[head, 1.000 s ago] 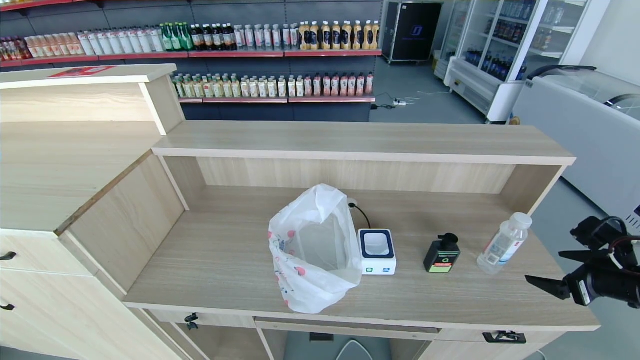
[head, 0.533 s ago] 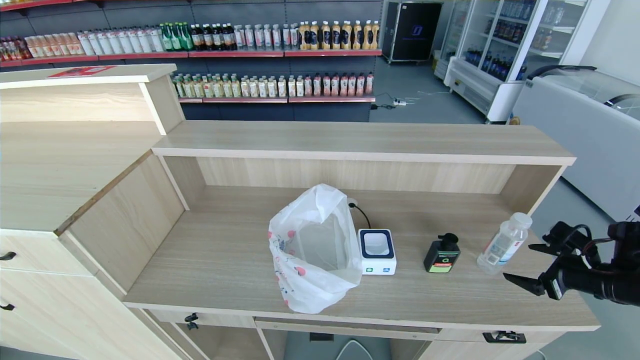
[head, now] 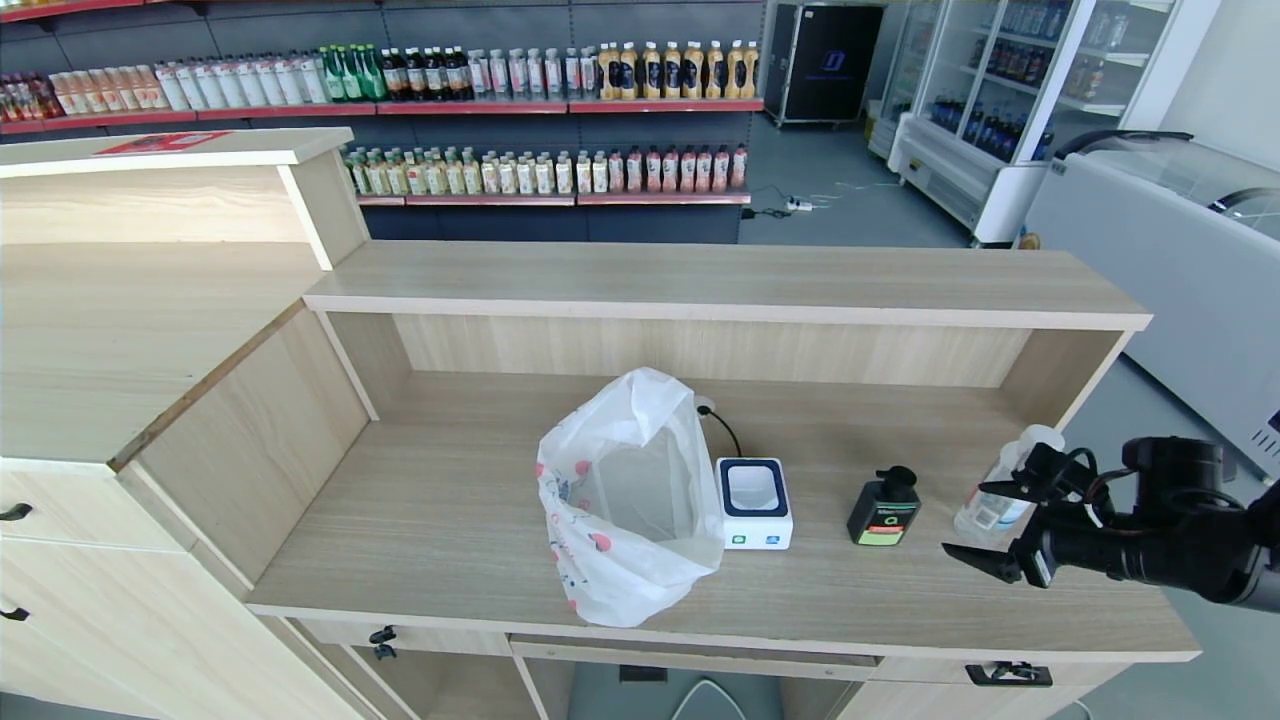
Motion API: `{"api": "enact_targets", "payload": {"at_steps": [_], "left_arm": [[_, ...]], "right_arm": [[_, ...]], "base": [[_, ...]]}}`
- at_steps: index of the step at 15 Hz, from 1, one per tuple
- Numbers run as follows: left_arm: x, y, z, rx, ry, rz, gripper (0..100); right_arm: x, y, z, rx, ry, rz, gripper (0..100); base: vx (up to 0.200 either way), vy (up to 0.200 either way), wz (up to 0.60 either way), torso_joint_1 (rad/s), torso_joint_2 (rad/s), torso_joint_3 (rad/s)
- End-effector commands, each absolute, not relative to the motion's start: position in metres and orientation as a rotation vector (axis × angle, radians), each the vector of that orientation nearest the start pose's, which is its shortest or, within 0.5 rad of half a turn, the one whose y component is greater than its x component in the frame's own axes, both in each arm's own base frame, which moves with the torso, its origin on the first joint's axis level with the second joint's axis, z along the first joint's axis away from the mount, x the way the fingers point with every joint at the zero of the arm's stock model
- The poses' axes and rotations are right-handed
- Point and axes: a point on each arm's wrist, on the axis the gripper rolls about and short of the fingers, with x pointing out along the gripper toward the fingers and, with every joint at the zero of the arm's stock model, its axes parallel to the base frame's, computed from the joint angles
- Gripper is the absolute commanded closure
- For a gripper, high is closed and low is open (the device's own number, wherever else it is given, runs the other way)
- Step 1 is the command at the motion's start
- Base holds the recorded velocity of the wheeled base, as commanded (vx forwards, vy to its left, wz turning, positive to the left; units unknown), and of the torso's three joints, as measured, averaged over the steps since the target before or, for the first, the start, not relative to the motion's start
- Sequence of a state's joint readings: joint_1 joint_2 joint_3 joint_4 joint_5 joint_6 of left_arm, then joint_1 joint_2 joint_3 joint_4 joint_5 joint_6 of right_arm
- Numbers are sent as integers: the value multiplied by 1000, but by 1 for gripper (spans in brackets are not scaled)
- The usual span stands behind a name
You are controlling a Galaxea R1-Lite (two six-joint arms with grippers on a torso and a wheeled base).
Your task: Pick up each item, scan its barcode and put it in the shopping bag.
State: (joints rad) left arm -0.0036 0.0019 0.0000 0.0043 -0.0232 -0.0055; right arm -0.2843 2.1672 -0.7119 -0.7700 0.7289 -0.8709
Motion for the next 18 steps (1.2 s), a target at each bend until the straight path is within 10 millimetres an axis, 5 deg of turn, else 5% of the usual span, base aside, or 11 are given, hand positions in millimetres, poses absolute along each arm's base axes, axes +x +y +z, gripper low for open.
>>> {"api": "enact_targets", "payload": {"at_steps": [1, 18], "left_arm": [[-23, 0, 75, -6, 6, -26, 0], [-23, 0, 75, -6, 6, -26, 0]], "right_arm": [[339, -73, 18, -504, 359, 674, 0], [381, -52, -28, -590, 316, 802, 0]], "base": [[0, 0, 0, 0, 0, 0], [0, 0, 0, 0, 0, 0]]}}
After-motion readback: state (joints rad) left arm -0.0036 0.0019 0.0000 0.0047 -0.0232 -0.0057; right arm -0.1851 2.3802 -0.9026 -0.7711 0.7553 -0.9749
